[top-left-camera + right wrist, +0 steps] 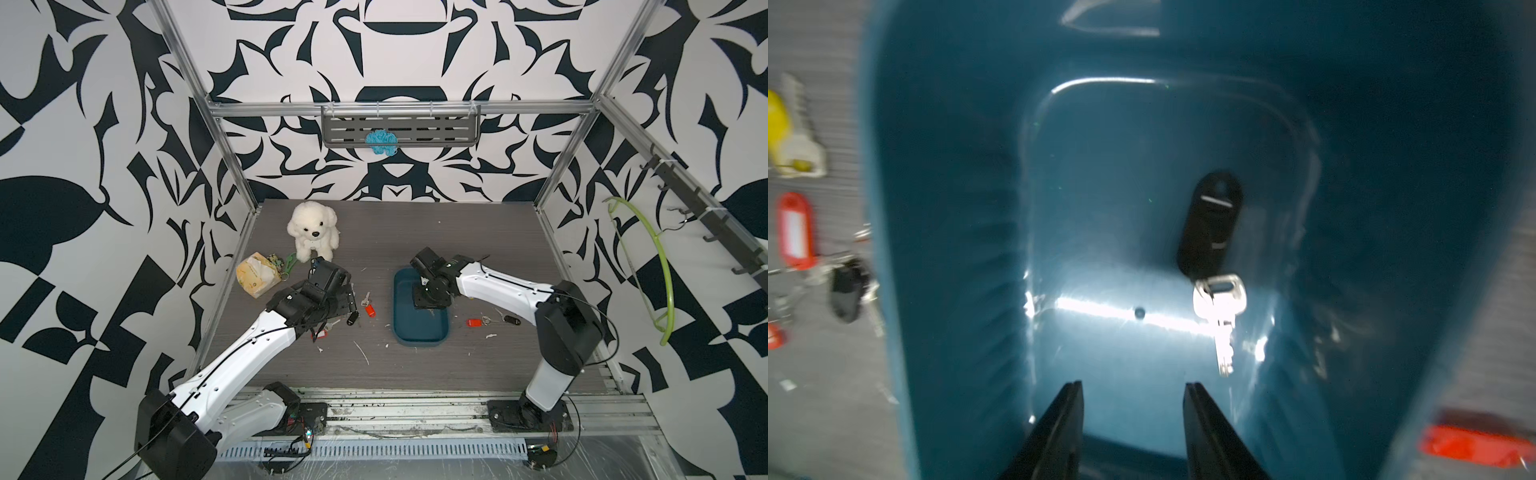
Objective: Take the keys out of the storage box
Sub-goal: Pick up the key from the storage box.
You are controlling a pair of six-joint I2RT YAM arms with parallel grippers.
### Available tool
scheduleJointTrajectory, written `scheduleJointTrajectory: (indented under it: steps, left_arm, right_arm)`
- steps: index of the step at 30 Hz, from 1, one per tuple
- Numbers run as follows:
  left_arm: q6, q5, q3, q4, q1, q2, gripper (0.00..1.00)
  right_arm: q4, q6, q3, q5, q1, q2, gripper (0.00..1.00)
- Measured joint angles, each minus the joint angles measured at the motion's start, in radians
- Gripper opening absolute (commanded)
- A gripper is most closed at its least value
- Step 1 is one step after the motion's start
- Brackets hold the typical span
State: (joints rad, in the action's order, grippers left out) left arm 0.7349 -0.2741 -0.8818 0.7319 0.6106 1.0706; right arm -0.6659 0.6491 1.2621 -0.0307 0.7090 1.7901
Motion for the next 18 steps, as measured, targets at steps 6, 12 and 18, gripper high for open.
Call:
scheduleJointTrajectory:
  steps: [6, 12, 18]
  left_arm:
    - [0.002, -0.011, 0.053, -0.019, 0.0, -0.023, 0.82]
    - [0.001, -0.005, 0.058, -0.041, 0.0, 0.012, 0.82]
    - [0.001, 0.014, 0.057, -0.04, 0.0, 0.101, 0.81]
  right_arm:
    - [-0.006, -0.04, 0.009, 0.002, -0.042, 0.03, 0.45]
    - [-0.009, -0.069, 0.008, 0.002, -0.106, 0.026, 0.45]
    - [-0.01, -0.088, 0.006, -0.014, -0.114, 0.029, 0.48]
